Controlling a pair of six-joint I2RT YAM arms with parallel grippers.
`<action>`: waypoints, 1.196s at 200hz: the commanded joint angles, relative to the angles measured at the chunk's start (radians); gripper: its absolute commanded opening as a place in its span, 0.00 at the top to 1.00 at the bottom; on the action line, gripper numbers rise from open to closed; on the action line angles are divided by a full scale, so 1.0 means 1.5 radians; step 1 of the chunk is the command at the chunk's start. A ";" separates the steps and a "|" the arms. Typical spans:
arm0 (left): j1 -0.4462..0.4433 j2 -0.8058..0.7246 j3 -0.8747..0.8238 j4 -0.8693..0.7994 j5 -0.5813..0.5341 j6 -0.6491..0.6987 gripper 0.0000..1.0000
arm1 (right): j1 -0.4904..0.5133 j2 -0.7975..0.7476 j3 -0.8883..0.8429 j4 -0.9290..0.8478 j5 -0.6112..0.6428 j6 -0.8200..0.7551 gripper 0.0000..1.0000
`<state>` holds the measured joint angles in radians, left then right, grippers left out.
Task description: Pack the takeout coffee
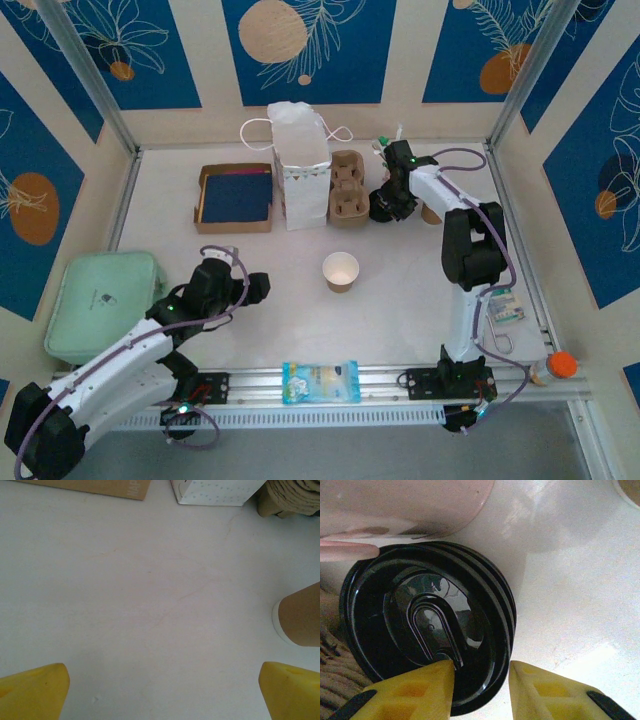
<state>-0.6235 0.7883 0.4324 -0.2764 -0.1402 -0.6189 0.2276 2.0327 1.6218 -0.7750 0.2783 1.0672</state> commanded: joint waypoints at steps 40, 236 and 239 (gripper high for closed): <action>-0.007 -0.001 -0.005 -0.003 -0.014 0.018 0.03 | -0.007 0.022 0.028 -0.006 -0.005 0.006 0.72; -0.007 -0.005 0.009 -0.008 -0.011 0.018 0.03 | -0.018 -0.017 0.008 -0.012 -0.008 0.000 0.87; -0.007 -0.005 0.009 -0.009 -0.010 0.019 0.03 | -0.019 -0.019 0.007 -0.012 -0.008 -0.001 0.87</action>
<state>-0.6235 0.7883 0.4324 -0.2764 -0.1429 -0.6006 0.2092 2.0586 1.6417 -0.7738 0.2768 1.0637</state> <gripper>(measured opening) 0.974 0.136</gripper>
